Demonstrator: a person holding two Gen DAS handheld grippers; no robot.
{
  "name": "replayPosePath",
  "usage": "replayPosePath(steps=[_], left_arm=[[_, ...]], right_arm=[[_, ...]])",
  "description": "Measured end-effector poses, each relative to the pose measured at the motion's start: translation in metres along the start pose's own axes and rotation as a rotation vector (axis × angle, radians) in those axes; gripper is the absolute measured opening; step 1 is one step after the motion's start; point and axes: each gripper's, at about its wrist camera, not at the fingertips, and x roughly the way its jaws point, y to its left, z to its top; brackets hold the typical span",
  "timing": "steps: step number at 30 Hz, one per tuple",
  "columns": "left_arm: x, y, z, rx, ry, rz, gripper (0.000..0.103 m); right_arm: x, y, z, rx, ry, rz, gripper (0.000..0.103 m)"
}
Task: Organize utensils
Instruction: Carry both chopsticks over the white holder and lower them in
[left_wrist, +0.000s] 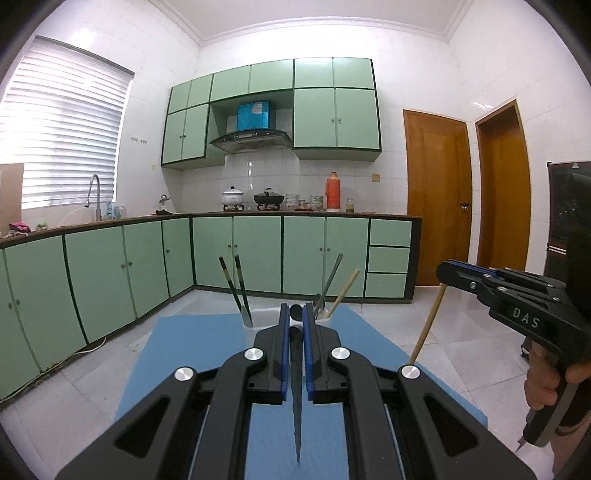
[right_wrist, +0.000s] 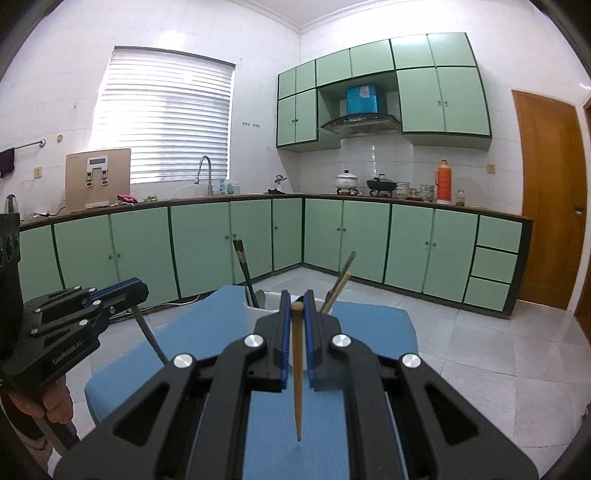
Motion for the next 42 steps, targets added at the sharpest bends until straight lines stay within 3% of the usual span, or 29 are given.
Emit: replayPosePath(steps=[11,23,34,42], left_arm=[[0.024,0.008,0.038,-0.005,-0.057,-0.033,0.007],[0.064,0.003,0.115,0.039,-0.268,0.003,0.007],[0.139,0.015,0.108,0.02,-0.291,0.045,0.007],[0.181,0.03,0.098,0.0,-0.245,0.048,0.007]], right_arm=[[0.027,-0.005,0.057,-0.006,-0.06,0.036,0.006],[0.077,-0.021,0.13,-0.026,-0.139,0.015,0.006],[0.146,-0.036,0.117,0.01,-0.082,-0.013,0.006],[0.181,-0.041,0.095,0.046,-0.021,-0.005,0.006]])
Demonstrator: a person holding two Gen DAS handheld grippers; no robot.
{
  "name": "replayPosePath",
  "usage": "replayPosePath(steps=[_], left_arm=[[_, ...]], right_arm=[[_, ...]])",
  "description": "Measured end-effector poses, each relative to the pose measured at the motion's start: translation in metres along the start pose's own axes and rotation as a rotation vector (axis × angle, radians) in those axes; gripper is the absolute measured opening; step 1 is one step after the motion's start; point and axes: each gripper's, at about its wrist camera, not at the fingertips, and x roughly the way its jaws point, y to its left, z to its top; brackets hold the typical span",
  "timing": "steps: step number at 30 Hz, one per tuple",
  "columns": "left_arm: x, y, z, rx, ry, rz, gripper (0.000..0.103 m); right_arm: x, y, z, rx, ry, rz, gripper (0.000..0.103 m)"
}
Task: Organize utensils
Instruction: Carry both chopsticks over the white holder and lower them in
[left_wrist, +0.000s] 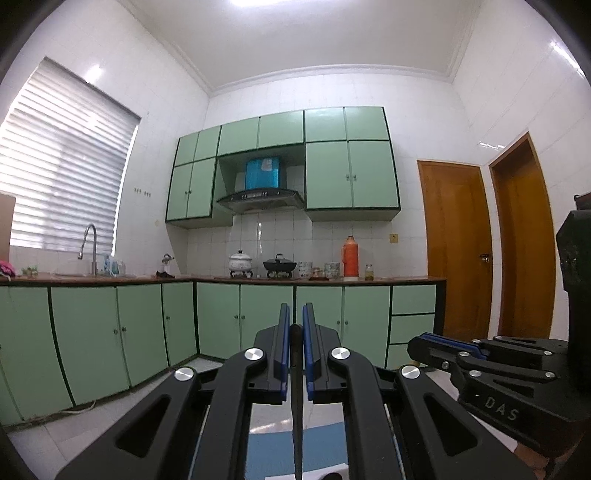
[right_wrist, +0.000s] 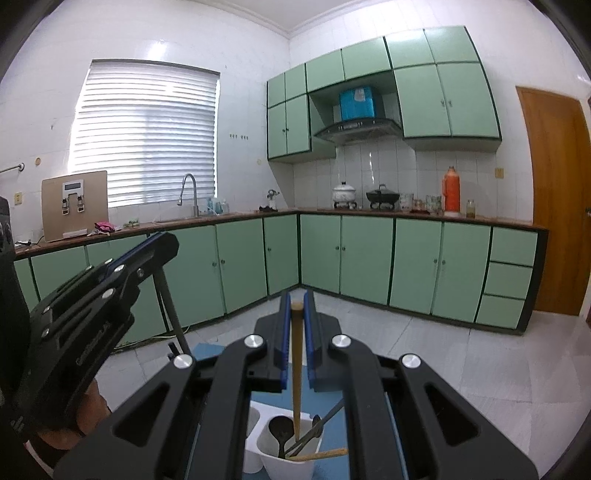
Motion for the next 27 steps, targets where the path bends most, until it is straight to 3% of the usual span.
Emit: replayPosePath(steps=[12,27], left_arm=[[0.028,0.017,-0.057,-0.028,0.15,0.011,0.007],[0.024,0.026,-0.085,-0.045,0.2,0.019,0.007]], right_arm=[[0.028,0.004,-0.042,0.039,0.084,0.017,0.006],[0.028,0.011,-0.068,0.035,0.096,-0.001,0.006]])
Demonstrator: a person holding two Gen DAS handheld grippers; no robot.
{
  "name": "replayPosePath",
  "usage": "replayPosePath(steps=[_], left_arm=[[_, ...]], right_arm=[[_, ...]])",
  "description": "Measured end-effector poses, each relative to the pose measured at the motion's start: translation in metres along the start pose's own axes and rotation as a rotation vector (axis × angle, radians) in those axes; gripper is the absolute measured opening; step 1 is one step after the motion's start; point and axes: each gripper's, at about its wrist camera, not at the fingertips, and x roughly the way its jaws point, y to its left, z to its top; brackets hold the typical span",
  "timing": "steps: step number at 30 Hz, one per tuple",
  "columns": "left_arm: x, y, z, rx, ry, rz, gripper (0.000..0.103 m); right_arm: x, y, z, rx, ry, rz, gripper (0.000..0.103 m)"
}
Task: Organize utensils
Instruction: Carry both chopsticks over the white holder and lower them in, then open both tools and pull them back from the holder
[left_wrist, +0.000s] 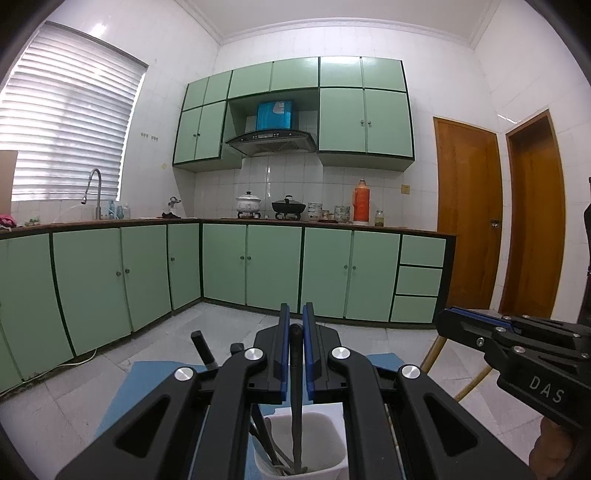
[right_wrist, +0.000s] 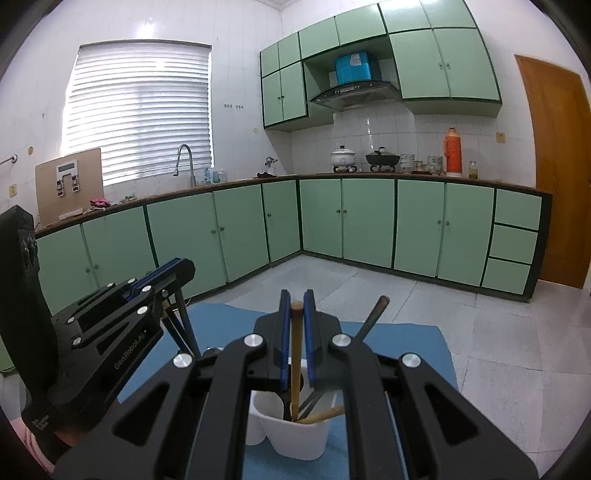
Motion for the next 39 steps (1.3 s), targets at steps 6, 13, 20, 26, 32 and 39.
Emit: replayPosePath(steps=[6,13,20,26,32,39], left_arm=[[0.0,0.0,0.001,-0.003,0.001,0.002,0.007],[-0.002,0.002,-0.001,-0.003,0.016,0.005,0.007],[-0.005,0.005,0.005,-0.008,0.02,0.006,0.017],[-0.011,0.006,0.009,-0.011,0.006,0.01,0.028],[-0.019,0.009,0.014,-0.02,-0.01,0.02,0.037],[-0.035,0.015,0.02,-0.036,-0.029,0.038,0.056]], right_arm=[[-0.002,-0.002,-0.003,0.013,0.0,-0.016,0.007],[-0.003,-0.006,-0.003,0.014,0.004,-0.031,0.007],[-0.006,-0.003,0.0,0.004,0.001,-0.044,0.008],[-0.013,-0.005,0.002,0.013,-0.019,-0.056,0.013],[-0.022,-0.008,0.003,0.017,-0.033,-0.061,0.014],[-0.04,-0.012,0.003,0.03,-0.062,-0.073,0.024]])
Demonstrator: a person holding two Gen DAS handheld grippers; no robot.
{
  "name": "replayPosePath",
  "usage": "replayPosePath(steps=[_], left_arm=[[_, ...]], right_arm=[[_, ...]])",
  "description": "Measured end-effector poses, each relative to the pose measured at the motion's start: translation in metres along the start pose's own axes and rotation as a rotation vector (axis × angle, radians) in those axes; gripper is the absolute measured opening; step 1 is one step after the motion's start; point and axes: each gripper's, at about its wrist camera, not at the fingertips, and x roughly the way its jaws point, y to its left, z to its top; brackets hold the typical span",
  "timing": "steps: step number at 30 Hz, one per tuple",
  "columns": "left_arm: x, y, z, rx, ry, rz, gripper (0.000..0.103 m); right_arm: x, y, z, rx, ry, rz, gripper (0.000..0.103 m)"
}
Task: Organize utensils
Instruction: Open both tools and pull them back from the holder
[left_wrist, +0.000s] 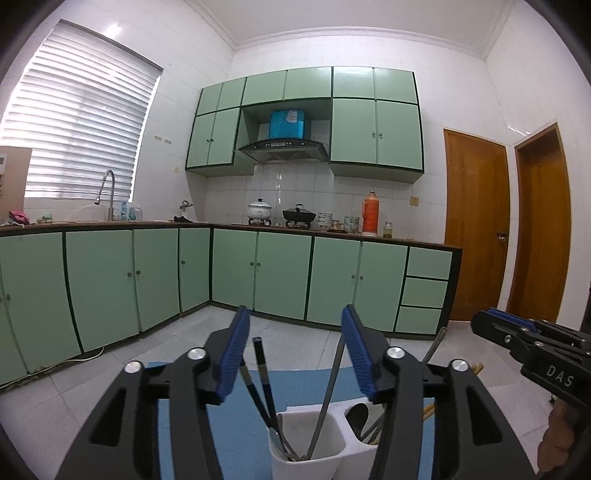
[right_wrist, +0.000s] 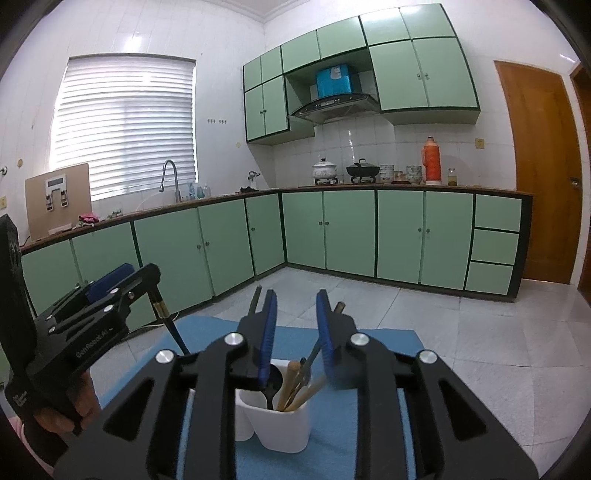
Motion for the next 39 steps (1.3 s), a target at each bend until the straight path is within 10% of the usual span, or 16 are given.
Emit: replayPosePath(steps=[23,39], left_arm=[[-0.091,0.021,-0.045,-0.008,0.104,0.074,0.09],[-0.161,0.012,-0.093,0.011,0.215,0.116,0.097]], right_arm=[[-0.084,-0.013,-0.057,0.069,0.017,-0.022,0.048],[-0.139,0.005,-0.113,0.082,0.111,-0.042,0.098]])
